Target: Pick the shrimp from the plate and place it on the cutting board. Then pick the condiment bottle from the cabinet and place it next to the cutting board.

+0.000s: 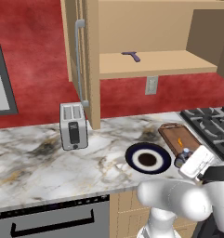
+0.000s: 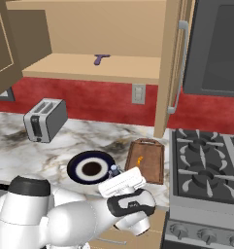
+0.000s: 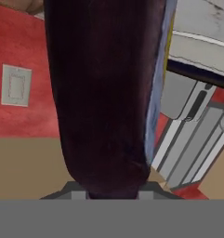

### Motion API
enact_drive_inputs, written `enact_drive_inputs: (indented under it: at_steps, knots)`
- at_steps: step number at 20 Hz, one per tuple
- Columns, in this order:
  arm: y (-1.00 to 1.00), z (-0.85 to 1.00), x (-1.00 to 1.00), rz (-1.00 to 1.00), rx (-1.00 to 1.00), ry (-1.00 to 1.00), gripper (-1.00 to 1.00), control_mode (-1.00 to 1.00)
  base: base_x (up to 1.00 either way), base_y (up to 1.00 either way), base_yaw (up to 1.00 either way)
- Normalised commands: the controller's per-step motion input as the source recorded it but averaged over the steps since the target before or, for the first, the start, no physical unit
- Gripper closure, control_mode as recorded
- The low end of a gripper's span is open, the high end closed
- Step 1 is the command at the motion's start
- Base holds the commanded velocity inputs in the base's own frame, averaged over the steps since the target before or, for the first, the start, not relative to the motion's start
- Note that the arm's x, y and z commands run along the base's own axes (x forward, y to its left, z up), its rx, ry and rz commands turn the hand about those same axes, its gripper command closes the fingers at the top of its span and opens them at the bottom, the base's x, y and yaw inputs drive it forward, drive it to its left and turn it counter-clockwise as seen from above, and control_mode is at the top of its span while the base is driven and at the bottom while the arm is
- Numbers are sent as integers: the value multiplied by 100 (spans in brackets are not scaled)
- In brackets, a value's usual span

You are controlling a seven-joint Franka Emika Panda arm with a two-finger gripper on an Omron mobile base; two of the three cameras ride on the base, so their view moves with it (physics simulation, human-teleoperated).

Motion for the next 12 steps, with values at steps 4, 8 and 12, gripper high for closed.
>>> enact_drive_inputs:
  at_steps: [4, 8, 12]
  knots:
    - [-2, -27, 24, 0, 0, 0, 100, -100, 0, 0, 0]
    - [-3, -27, 23, 0, 0, 0, 100, -100, 0, 0, 0]
    - [-4, -28, 18, 0, 0, 0, 100, -100, 0, 0, 0]
